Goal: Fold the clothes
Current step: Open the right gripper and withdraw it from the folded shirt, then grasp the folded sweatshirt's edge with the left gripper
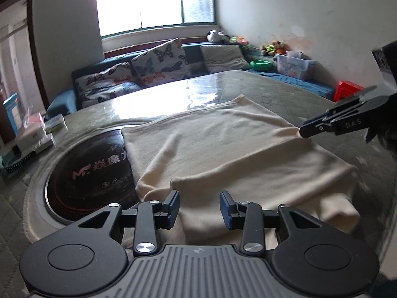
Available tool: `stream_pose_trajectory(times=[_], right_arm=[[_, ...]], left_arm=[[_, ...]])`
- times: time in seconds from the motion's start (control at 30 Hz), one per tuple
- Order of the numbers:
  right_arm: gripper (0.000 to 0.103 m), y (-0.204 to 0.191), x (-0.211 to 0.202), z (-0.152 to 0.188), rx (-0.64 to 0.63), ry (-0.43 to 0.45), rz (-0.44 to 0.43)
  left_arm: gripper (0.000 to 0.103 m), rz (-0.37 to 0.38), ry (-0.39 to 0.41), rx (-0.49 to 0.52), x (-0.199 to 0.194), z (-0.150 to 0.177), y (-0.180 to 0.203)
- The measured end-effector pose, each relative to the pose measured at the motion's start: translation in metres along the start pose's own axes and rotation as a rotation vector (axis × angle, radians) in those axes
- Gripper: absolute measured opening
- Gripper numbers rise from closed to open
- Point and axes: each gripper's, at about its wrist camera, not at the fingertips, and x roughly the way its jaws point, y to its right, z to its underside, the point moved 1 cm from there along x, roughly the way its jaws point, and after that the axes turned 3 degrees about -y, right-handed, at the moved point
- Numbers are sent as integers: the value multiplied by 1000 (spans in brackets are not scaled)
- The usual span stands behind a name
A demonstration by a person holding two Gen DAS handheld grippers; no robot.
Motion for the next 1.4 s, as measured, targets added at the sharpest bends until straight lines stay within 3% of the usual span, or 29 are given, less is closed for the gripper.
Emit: stream_pose_trajectory(times=[0.13,0.33,0.7,0.77,0.87,1.03,1.2,1.4], right_arm=[[24,-20,-26,14,-80,5,-30],[24,-41,-37,46,-162,-57,-46],[26,-46,-50,49,-175,-39,-45],[36,-48,-52,50,-191,-33,-42],[38,-52,-58,53,-228,-24,-35],[43,-59,-65,59,-304,-31,-34],[49,-68,-66,69,-409,-37,-34],[60,-79,-64,75,-511,-10,-44]], left_arm=[[39,23,11,88,-25,16,4],[39,43,11,223,-46,41,21],[41,34,58,395,-40,52,50],[41,34,70,419,-36,52,54],[41,46,85,443,-32,52,60],[33,63,94,432,-26,51,61],[13,72,118,356,-25,39,53],[11,95,124,225,-20,14,33]])
